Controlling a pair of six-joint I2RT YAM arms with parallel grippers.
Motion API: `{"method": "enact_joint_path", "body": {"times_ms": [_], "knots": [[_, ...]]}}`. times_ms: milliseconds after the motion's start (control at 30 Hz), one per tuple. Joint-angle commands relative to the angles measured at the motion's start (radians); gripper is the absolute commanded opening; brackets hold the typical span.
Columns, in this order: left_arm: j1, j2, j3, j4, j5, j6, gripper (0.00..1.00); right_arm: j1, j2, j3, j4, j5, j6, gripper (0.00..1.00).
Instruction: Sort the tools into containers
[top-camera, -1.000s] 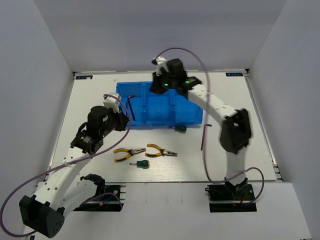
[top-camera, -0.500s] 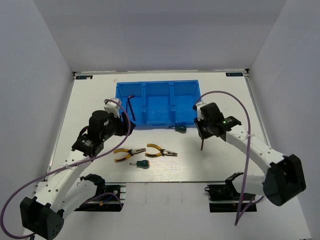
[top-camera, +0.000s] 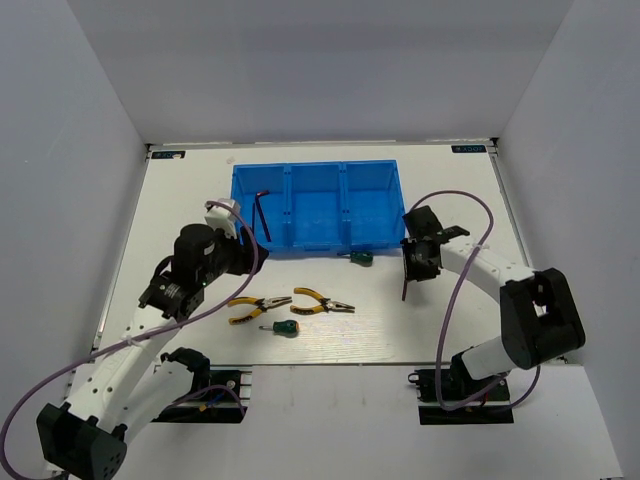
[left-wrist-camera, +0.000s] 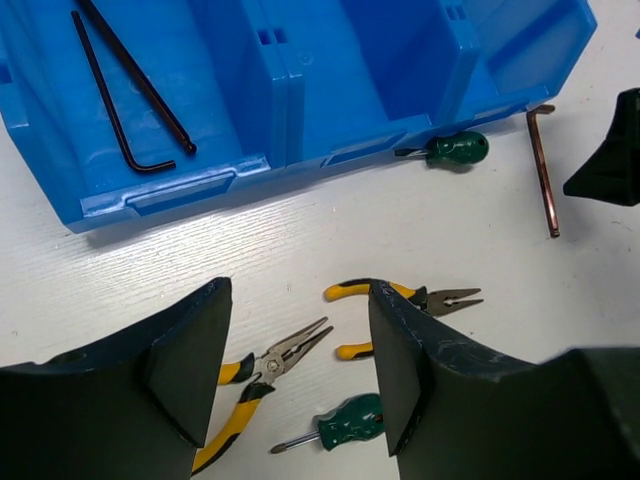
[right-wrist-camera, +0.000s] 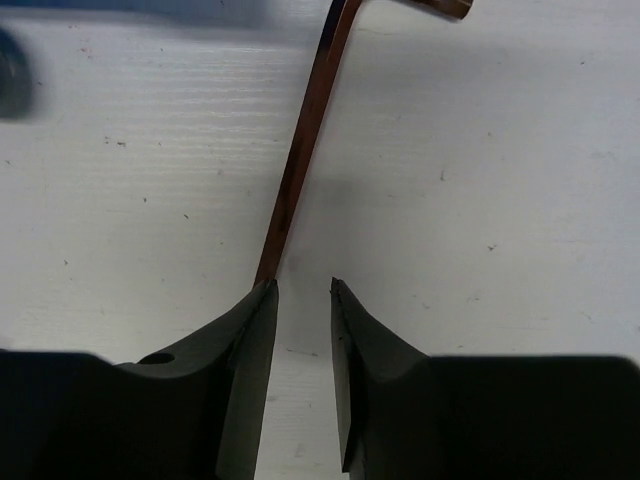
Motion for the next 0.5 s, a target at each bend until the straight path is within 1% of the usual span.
{"method": "enact_joint_path", "body": {"times_ms": [0,33,267,433,467], "knots": [[-0.004,0.014,0.022,-0.009,-0.012,0.013,0.67,-0.017,0.014,0.049,0.061,-0.053,0.095,0.35],[-0.004,0.027,0.022,0.003,-0.012,0.023,0.67,-0.02,0.017,0.048,0.066,-0.059,0.104,0.36],[-0.004,0.102,0.032,0.053,0.008,0.033,0.67,-0.032,0.066,0.049,0.121,-0.088,0.147,0.36],[-0.004,0.142,0.041,0.074,0.008,0.042,0.67,-0.034,0.115,0.023,0.15,-0.039,0.162,0.36],[-0.004,0.142,0.05,0.074,0.008,0.042,0.67,-0.032,0.126,0.02,0.162,-0.035,0.161,0.34]]}}
